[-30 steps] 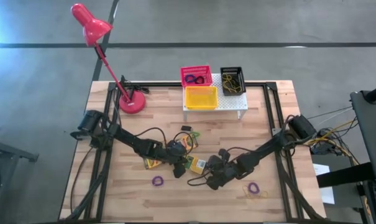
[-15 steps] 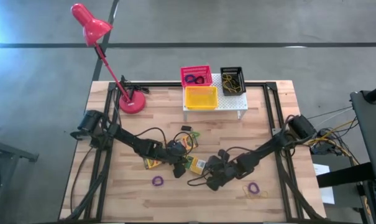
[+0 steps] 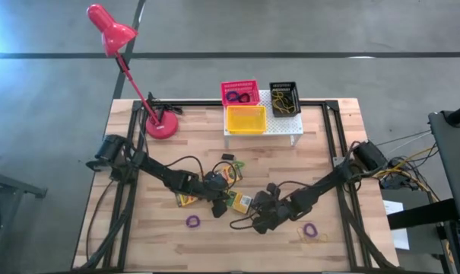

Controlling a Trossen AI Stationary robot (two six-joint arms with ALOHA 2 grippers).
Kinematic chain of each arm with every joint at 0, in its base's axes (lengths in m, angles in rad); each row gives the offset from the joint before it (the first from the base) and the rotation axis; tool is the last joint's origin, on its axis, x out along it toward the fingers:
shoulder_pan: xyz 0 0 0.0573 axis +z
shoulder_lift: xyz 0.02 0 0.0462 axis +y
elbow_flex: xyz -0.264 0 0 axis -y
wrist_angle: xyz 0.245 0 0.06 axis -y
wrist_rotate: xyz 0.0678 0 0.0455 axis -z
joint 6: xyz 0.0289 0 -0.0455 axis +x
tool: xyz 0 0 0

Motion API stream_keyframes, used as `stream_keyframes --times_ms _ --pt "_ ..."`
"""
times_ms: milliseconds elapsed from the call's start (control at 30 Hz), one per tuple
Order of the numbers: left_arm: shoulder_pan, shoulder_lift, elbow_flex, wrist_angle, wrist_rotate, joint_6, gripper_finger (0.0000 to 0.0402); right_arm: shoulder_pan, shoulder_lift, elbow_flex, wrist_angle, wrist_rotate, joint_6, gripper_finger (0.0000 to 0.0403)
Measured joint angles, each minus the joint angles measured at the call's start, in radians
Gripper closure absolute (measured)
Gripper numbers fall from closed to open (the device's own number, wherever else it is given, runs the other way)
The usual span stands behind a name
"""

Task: Pick & Place Office Desk Supplies
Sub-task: Put the crayon box into the yellow bin on the shelf

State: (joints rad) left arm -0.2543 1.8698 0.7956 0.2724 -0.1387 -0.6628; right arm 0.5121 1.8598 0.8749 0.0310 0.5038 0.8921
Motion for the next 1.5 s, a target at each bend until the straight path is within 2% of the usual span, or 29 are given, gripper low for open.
stream_keyframes --times_ms 633,1500 --pt "0.000 0.000 0.000 0.000 0.000 -0.003 0.0401 0.000 0.001 0.000 0.010 0.018 0.005 0.0394" --pt "0.000 0.000 0.003 0.035 0.002 -0.011 0.0401 -0.026 0.002 -0.001 0.025 -0.029 -0.032 0.0394"
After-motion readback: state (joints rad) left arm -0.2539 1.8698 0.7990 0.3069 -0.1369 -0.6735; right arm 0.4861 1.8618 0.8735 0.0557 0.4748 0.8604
